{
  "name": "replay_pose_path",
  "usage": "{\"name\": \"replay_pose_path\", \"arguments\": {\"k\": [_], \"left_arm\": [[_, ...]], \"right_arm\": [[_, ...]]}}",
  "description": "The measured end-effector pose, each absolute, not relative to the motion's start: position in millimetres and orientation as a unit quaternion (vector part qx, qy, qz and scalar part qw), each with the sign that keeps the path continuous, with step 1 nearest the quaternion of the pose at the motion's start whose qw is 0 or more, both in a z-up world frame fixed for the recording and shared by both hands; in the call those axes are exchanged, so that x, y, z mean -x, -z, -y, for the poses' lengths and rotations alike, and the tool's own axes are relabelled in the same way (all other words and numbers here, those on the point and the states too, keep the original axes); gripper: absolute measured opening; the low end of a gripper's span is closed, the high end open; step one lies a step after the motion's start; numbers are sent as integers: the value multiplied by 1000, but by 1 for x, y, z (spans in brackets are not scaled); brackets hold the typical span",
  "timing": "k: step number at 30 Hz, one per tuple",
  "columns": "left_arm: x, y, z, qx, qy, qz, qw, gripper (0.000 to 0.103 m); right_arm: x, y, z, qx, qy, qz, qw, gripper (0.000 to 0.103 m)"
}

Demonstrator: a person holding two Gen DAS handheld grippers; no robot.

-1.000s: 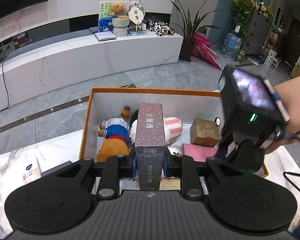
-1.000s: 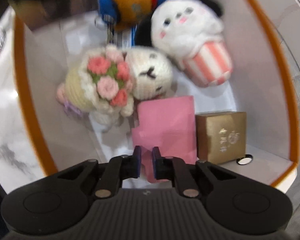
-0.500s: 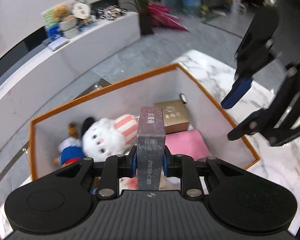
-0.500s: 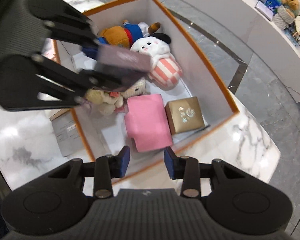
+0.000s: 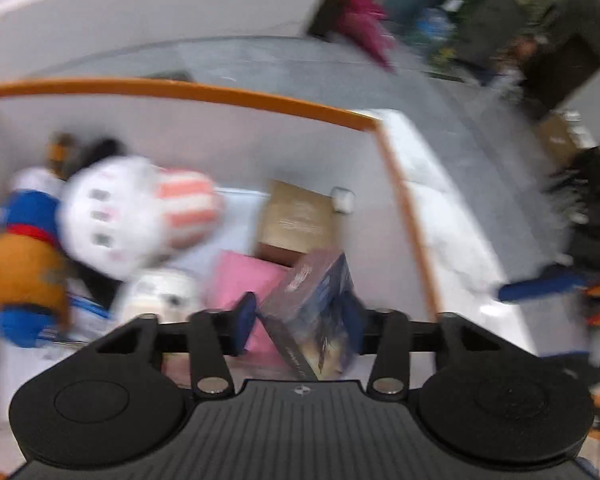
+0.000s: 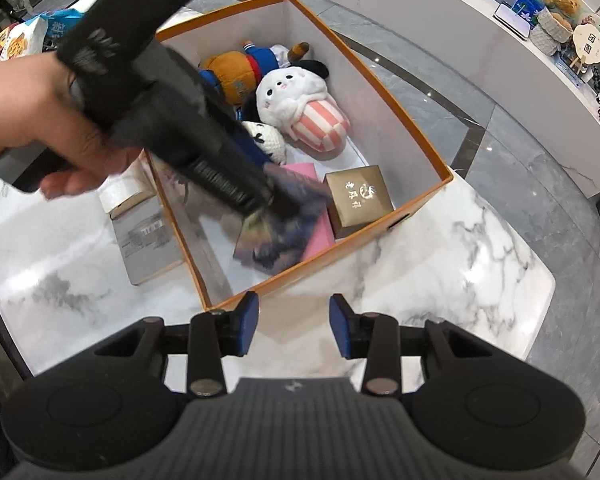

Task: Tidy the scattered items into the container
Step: 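Withdraw both tools from the box toward the compact mirror and glasses case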

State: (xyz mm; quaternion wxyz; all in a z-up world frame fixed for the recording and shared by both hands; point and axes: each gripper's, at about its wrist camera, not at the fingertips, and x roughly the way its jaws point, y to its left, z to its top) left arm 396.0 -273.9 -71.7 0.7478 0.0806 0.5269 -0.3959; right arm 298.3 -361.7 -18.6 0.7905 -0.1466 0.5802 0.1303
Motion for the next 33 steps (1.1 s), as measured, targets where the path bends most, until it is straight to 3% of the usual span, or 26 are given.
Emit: {"name": "replay_pose_path", "arguments": {"k": [12, 17, 21, 24, 28, 33], "left_arm": [[-345, 5, 259, -175, 434, -411, 782, 58], [-333, -9, 239, -175, 431, -410, 784, 62], [-320, -29, 210, -154, 430, -391, 799, 72], [-309, -47, 190, -143, 425, -374, 812, 74], [-291, -70, 157, -122, 418, -343, 832, 81], [-273, -88, 115, -94, 400, -323, 852, 84]], "right_arm": [[-296, 25, 343, 157, -141, -575, 791, 45], [-288, 21, 329, 166, -144, -569, 792, 59], [-277, 8, 320, 167, -145, -553, 803, 59], [-267, -2, 312, 171, -143, -539, 812, 61], [-252, -16, 297, 179, -126, -505, 835, 80], [-229, -29, 276, 185, -118, -467, 857, 85]]}}
